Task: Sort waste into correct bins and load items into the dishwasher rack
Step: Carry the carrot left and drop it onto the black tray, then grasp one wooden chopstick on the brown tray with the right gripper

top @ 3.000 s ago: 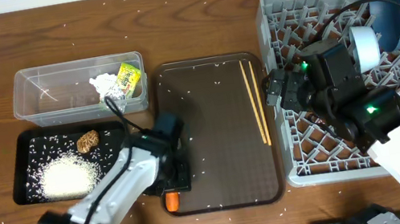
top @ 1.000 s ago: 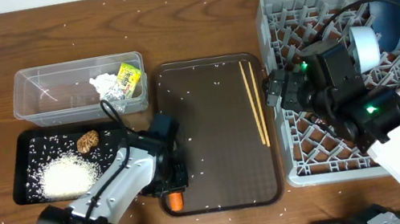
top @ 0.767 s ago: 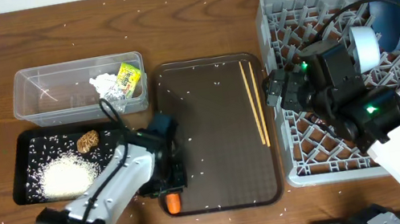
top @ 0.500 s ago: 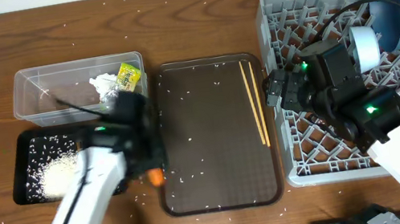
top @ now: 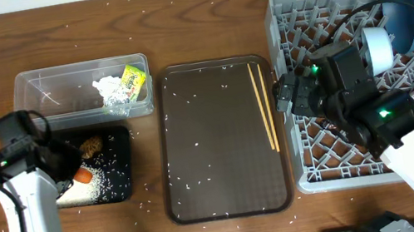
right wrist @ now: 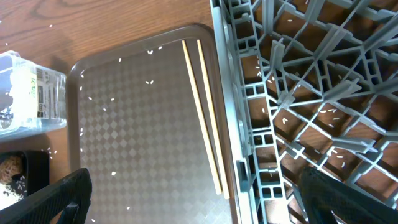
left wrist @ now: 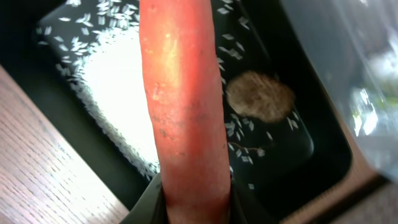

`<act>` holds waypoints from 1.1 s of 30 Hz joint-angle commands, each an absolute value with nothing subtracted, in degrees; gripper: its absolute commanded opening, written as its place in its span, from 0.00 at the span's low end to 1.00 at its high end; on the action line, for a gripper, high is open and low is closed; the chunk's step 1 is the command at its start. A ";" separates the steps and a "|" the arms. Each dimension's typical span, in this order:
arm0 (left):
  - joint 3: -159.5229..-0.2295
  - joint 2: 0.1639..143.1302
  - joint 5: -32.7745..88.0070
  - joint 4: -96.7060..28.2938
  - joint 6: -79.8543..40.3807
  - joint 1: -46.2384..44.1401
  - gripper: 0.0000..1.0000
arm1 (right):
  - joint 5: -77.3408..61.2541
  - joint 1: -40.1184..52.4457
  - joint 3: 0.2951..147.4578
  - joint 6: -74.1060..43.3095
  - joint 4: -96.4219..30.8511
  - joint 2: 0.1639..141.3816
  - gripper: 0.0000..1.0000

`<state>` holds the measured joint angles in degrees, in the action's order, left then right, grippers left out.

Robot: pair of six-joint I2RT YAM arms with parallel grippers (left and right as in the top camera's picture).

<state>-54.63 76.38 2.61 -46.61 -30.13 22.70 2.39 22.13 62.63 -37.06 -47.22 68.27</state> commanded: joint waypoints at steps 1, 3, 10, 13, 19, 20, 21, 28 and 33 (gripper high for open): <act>-54.22 78.46 2.74 -46.13 -36.18 23.83 0.11 | 3.18 21.41 62.89 -36.45 -47.42 68.64 0.99; -54.22 79.66 2.74 -46.04 -37.45 23.83 0.29 | 3.18 21.45 62.89 -34.44 -47.51 68.64 0.99; -54.24 80.68 4.19 -46.35 -37.60 23.83 0.36 | 3.16 21.50 62.89 -30.52 -47.83 68.64 0.99; -54.35 78.56 6.55 -46.92 -37.56 23.83 0.52 | 3.16 22.61 62.87 -30.50 -47.48 69.01 0.99; -58.57 71.70 13.32 -52.23 -30.48 22.85 0.53 | 3.92 27.90 62.87 -29.47 -44.42 74.56 0.93; -59.96 70.54 14.02 -53.54 -28.03 22.17 0.53 | 4.67 28.82 62.87 -29.50 -43.77 76.12 0.86; -61.82 69.28 14.35 -55.27 -24.71 21.21 0.53 | 5.69 29.82 62.87 -29.52 -42.81 78.08 0.81; -72.18 62.78 14.35 -63.64 -5.89 11.07 0.53 | 7.70 33.21 62.92 -29.52 -33.71 91.37 0.68; -72.38 59.27 14.37 -64.05 -5.56 5.74 0.66 | 13.63 32.84 62.92 -29.74 -30.48 97.32 0.68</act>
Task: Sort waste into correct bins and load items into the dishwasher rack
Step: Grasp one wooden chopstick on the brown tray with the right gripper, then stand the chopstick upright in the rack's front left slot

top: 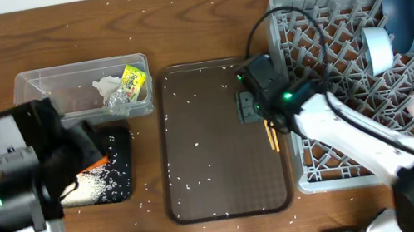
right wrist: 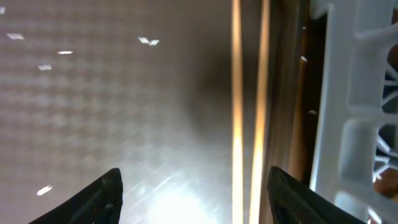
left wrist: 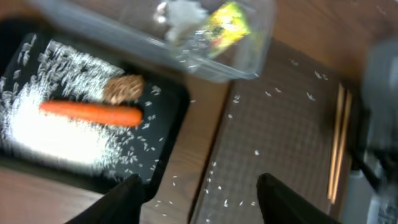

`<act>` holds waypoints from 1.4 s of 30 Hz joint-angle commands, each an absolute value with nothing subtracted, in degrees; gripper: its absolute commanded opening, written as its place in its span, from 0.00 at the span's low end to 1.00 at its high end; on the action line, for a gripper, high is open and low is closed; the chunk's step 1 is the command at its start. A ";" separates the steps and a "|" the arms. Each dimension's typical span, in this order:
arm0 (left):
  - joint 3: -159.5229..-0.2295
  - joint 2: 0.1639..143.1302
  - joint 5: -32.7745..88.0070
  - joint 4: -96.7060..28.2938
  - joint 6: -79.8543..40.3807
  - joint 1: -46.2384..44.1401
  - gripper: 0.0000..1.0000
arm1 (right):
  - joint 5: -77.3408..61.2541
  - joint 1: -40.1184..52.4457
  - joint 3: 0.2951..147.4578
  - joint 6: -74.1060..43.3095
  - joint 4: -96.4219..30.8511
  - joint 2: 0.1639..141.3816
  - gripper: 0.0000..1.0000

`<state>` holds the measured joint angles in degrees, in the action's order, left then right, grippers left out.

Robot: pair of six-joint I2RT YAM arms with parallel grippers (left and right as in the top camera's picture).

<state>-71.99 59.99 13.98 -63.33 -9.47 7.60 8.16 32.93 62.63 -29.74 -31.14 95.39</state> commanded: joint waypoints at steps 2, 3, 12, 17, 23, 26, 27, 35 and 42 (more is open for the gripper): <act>-72.36 58.57 14.37 -64.07 -5.61 4.67 0.71 | 14.15 32.47 62.92 -29.63 -29.47 99.55 0.68; -72.36 58.35 14.37 -64.05 -5.63 4.29 0.73 | 13.98 32.42 62.92 -29.47 -29.06 100.51 0.68; -72.36 58.83 14.35 -64.05 -5.61 4.03 0.98 | 12.12 32.69 62.92 -29.50 -25.87 106.85 0.67; -72.36 58.83 14.35 -64.05 -5.61 4.03 0.98 | 11.35 32.64 62.92 -29.47 -24.88 108.14 0.62; -72.36 58.83 14.35 -64.05 -5.61 4.03 0.98 | 11.42 32.67 62.92 -26.06 -22.72 108.14 0.62; -72.36 58.83 14.35 -64.05 -5.61 4.03 0.98 | 11.35 32.64 62.89 -26.06 -22.92 108.47 0.52; -72.36 58.83 14.35 -64.05 -5.61 4.03 0.98 | 11.33 32.67 62.89 -26.11 -23.20 108.73 0.49; -72.36 58.83 14.35 -64.05 -5.61 4.03 0.98 | 10.87 32.67 62.89 -26.09 -23.99 113.25 0.27; -72.36 58.83 14.35 -64.05 -5.61 4.03 0.98 | 8.45 32.93 62.92 -25.23 -24.73 109.71 0.01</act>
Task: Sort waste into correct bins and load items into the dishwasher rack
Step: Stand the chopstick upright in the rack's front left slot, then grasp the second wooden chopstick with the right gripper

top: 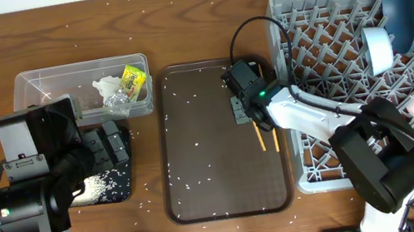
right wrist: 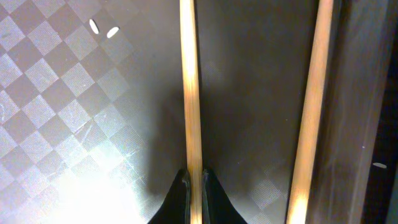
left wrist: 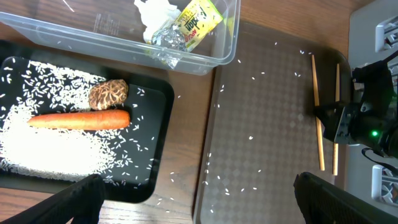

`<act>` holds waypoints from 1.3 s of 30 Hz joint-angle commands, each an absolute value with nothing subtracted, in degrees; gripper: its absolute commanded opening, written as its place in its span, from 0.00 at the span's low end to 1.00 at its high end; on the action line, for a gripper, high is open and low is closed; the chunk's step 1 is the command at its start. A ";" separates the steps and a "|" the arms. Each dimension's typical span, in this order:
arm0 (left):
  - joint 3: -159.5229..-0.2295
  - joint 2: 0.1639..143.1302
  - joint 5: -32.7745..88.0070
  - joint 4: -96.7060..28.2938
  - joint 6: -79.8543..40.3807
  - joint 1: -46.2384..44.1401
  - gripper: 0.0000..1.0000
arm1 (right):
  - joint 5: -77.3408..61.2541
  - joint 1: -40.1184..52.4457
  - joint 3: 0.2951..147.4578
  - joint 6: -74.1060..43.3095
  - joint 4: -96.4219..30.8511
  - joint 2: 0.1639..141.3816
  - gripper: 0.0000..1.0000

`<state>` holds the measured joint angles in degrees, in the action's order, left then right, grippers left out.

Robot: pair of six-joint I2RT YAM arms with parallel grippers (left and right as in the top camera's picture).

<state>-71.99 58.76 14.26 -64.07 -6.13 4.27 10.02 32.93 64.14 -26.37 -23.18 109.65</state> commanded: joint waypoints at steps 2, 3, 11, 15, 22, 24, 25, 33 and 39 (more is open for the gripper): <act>-72.36 58.83 14.35 -64.05 -5.61 4.03 0.98 | 6.76 33.10 62.92 -24.56 -25.54 107.11 0.01; -72.36 58.83 14.35 -64.05 -5.61 4.03 0.98 | 6.26 33.17 62.92 -24.56 -25.98 105.62 0.01; -72.36 58.83 14.35 -64.05 -5.61 4.03 0.98 | 5.85 33.45 62.92 -22.57 -29.74 90.45 0.01; -72.36 58.83 14.35 -64.05 -5.61 4.03 0.98 | 8.86 31.20 62.92 -22.70 -33.30 82.43 0.01; -72.36 58.83 14.35 -64.05 -5.61 4.03 0.98 | 10.87 20.43 62.87 -24.01 -39.99 79.31 0.01; -72.36 58.83 14.35 -64.05 -5.61 4.03 0.98 | 9.82 17.56 62.87 -24.16 -41.95 80.47 0.01; -72.36 58.83 14.35 -64.05 -5.61 4.03 0.98 | 9.08 16.56 62.87 -24.10 -42.68 81.36 0.01; -72.36 58.83 14.35 -64.05 -5.61 4.03 0.98 | 6.33 16.69 62.87 -18.70 -40.49 88.97 0.32; -72.36 58.83 14.35 -64.05 -5.61 4.03 0.98 | 4.91 22.59 62.96 -17.91 -36.80 85.82 0.49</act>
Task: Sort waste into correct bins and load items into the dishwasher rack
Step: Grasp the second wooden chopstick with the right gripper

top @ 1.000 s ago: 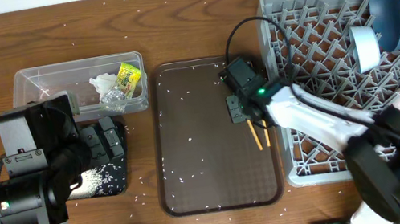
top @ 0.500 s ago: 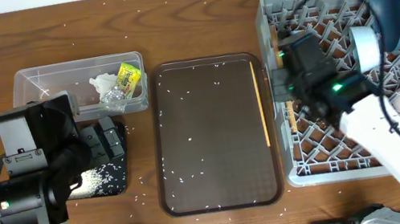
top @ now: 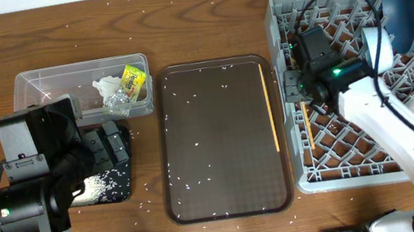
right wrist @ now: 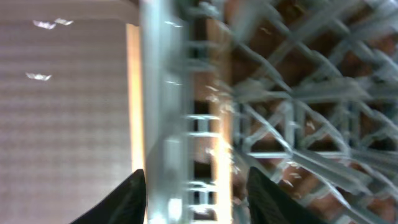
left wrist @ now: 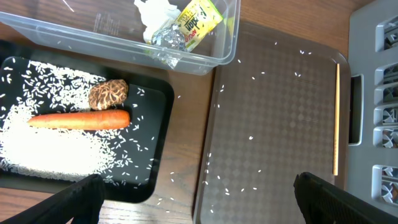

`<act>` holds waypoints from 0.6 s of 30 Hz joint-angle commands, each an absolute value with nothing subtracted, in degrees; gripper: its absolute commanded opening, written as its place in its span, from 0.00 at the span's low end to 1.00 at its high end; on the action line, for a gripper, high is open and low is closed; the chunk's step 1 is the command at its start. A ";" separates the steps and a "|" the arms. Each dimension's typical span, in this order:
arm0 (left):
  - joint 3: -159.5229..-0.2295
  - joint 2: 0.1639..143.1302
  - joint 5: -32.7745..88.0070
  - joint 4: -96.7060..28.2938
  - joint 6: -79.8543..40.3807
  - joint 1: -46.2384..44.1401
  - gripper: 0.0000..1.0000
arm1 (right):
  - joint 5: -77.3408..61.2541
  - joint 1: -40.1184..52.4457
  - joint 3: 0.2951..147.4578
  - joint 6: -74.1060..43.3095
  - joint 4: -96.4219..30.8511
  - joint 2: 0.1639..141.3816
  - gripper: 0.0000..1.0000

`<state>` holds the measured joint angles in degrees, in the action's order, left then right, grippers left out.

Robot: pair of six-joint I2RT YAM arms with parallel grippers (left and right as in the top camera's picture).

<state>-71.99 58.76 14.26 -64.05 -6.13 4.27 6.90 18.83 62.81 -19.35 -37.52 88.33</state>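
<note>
One chopstick (top: 308, 126) lies in the left part of the grey dishwasher rack (top: 381, 150); in the right wrist view this chopstick (right wrist: 219, 124) shows blurred between my fingers. My right gripper (top: 301, 87) hangs open over it at the rack's left rim (right wrist: 166, 93). The other chopstick (top: 272, 118) lies along the right edge of the brown tray (top: 219, 139). My left gripper (left wrist: 199, 205) is open and empty, high above the black tray (left wrist: 163, 124), which holds a carrot (left wrist: 78, 118), a mushroom (left wrist: 107, 94) and rice.
A clear bin (top: 52, 95) behind the black tray holds a yellow wrapper (top: 132, 80) and crumpled foil. A blue bowl, a white cup (top: 378, 49) and other white pieces stand in the rack's right side. Rice grains are scattered over the table and tray.
My right gripper was shut on a chopstick on the brown tray. Now it is open over the rack's left edge and that chopstick lies in the rack. The left arm has not moved.
My left gripper held the carrot low over the black tray while the right hung open by the rack. Then the carrot lay in the black tray, with the left gripper open above it. The right gripper shut on one chopstick, which now lies in the rack.
</note>
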 commanded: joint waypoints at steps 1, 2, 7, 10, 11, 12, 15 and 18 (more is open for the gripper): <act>-72.36 58.83 14.35 -64.05 -5.61 4.03 0.98 | 4.93 24.23 62.96 -17.91 -36.29 85.01 0.49; -72.36 58.83 14.35 -64.05 -5.61 4.03 0.98 | 5.15 25.69 62.96 -17.91 -35.92 84.51 0.49; -72.36 58.83 14.35 -64.05 -5.61 4.03 0.98 | 9.37 33.30 62.94 -21.10 -35.16 86.24 0.38; -72.36 58.83 14.35 -64.05 -5.61 4.03 0.98 | 13.89 35.73 62.92 -26.48 -34.83 90.56 0.35; -72.36 58.83 14.35 -64.05 -5.61 4.03 0.98 | 15.20 36.12 62.92 -27.86 -34.39 92.40 0.34; -72.36 58.83 14.35 -64.05 -5.61 4.03 0.98 | 16.34 36.21 62.92 -28.97 -33.78 94.37 0.34; -72.36 58.83 14.35 -64.05 -5.61 4.03 0.98 | 16.34 35.48 62.92 -29.78 -31.20 99.55 0.34; -72.36 58.83 14.35 -64.05 -5.61 4.03 0.98 | 16.08 34.63 62.92 -29.54 -28.84 103.70 0.34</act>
<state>-71.99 58.76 14.26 -64.05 -6.13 4.27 13.80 35.66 62.83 -27.29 -29.80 101.34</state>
